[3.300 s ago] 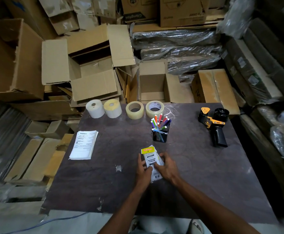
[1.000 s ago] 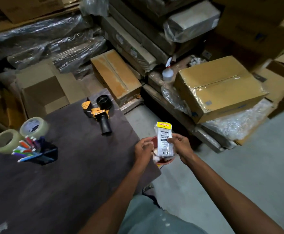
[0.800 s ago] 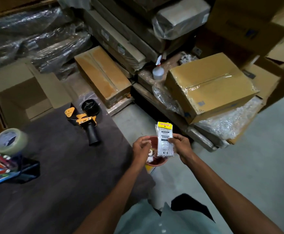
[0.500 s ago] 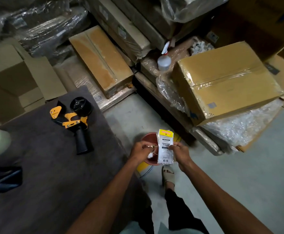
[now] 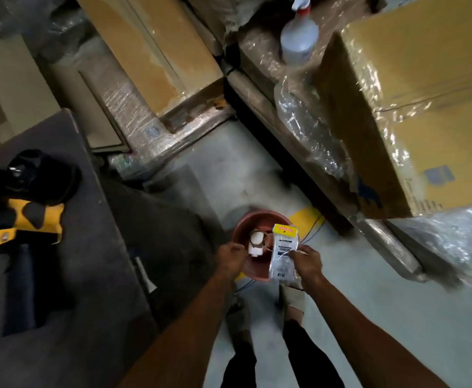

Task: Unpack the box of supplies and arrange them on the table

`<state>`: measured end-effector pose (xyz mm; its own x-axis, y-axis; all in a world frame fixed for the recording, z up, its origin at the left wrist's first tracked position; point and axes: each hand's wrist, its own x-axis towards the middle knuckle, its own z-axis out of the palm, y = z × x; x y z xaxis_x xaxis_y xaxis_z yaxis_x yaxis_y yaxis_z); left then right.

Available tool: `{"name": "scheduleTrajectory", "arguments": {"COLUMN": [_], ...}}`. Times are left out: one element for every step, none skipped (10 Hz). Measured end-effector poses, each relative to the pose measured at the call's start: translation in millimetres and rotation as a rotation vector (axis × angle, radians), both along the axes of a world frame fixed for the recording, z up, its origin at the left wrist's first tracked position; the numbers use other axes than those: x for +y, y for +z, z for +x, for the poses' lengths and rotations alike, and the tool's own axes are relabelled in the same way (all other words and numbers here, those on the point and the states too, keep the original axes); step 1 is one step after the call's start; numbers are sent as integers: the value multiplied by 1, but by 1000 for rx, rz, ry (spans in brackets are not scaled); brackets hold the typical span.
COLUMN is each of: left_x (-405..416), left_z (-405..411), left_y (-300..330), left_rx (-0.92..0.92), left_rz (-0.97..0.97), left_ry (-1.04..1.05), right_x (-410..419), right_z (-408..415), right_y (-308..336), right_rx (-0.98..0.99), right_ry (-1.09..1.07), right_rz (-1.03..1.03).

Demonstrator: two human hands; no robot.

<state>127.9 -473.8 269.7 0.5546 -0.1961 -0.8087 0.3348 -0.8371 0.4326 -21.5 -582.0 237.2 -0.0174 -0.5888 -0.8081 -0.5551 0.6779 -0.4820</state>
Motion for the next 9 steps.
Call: {"name": "scheduleTrajectory", "arguments": {"left_x": [-8, -5, -2, 0, -3, -6, -4, -8, -9], "left_z": [6, 9, 11, 14, 17, 18, 18, 17, 17], "left_y": [-48, -79, -107, -134, -147, -144, -136, -121, -106], "left_rx": [15, -2, -11, 12, 20, -16, -42, -49, -40], "left_rz": [41, 64, 86, 111, 109, 108, 97, 80, 71], "left_ry": [-1, -6, -1, -22, -18, -56, -114, -148, -142], "right_x": [-9, -12, -13, -11, -9, -6, -5, -5, -5], "right_z": [6, 10, 13, 17, 22, 26, 25, 19, 14], "right_y": [-50, -80, -112, -142, -167, -175, -175, -165, -148], "right_rx": [55, 56, 74, 77, 49, 27, -14, -21, -26], "right_ry": [156, 214, 284, 320, 329, 329, 295, 276, 282], "right_rz": [-11, -13, -21, -4, -45, -41, 34, 65, 56]}}
